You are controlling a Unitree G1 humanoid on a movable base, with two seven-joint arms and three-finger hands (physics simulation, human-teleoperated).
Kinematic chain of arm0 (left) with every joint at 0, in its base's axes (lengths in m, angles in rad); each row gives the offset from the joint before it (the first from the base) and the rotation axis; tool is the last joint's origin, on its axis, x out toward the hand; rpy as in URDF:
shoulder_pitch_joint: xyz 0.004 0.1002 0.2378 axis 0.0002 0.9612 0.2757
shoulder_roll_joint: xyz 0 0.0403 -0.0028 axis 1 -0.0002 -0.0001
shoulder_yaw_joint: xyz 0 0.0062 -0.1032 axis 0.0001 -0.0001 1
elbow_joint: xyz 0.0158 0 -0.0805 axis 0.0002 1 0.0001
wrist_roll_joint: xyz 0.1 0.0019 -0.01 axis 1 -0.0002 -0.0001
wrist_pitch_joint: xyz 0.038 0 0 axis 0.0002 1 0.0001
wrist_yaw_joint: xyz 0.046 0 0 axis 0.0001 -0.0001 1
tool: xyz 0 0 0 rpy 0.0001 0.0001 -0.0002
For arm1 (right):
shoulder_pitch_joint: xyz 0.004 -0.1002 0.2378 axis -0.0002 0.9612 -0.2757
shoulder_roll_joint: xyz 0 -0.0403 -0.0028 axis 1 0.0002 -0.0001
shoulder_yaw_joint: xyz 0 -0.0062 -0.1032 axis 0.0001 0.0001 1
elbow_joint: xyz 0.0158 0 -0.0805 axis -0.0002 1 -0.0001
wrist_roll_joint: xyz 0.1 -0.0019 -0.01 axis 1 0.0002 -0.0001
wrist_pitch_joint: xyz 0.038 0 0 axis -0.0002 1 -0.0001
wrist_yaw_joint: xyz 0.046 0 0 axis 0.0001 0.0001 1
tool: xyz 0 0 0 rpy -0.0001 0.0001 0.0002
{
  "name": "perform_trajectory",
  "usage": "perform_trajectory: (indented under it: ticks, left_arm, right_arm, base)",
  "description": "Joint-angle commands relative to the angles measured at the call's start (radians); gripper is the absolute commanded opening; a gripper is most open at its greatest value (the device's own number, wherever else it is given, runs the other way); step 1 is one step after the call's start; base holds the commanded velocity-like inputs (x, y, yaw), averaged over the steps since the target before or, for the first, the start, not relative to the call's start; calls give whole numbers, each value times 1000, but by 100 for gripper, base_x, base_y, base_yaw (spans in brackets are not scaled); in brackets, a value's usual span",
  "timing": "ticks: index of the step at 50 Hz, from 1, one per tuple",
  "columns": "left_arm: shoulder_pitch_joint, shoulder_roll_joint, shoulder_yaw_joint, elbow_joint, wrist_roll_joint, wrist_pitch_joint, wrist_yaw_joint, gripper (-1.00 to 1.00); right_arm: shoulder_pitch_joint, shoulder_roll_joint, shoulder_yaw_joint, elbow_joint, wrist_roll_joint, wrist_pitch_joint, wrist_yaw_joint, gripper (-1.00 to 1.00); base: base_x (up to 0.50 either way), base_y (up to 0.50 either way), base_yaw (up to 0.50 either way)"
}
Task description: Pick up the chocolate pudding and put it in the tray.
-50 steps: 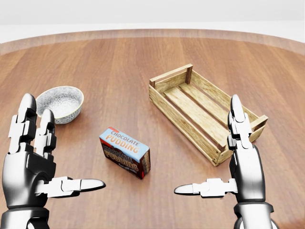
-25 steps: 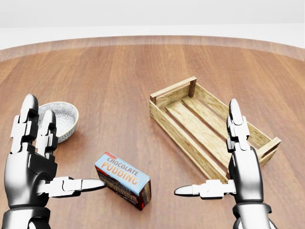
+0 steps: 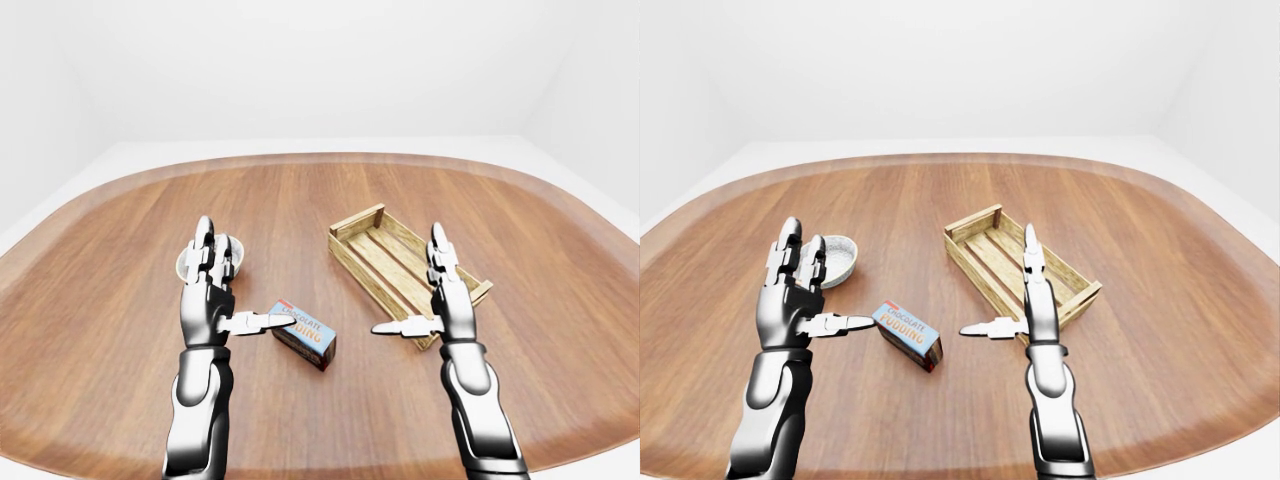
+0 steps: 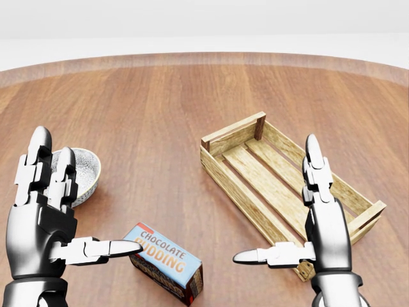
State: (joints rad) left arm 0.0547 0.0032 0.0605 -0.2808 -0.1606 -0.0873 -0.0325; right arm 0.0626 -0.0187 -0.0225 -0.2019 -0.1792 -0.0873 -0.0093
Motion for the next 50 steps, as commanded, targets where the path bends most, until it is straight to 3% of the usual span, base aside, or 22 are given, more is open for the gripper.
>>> perform_trajectory:
  ticks: [1,27,40,43,50]
  left_arm:
    - [0,0,-1,2,-1,0,-1,100]
    - [-4,1,-7,22,19,0,-4,100]
    - [1,1,-8,17,20,0,-8,100]
    - [0,0,-8,19,21,0,-8,100]
    - [1,0,-8,21,21,0,-9,100]
  right_arm:
    - [-1,0,0,20,7,0,2,100]
    - [-7,1,2,31,11,0,-3,100]
    - [-11,15,54,82,-21,0,-21,100]
    - [-19,17,66,188,-30,0,-42,100]
    - [-20,25,88,126,-34,0,-25,100]
  base:
    - [0,0,0]
    - [0,0,0]
    - [0,0,0]
    - [0,0,0]
    - [0,0,0]
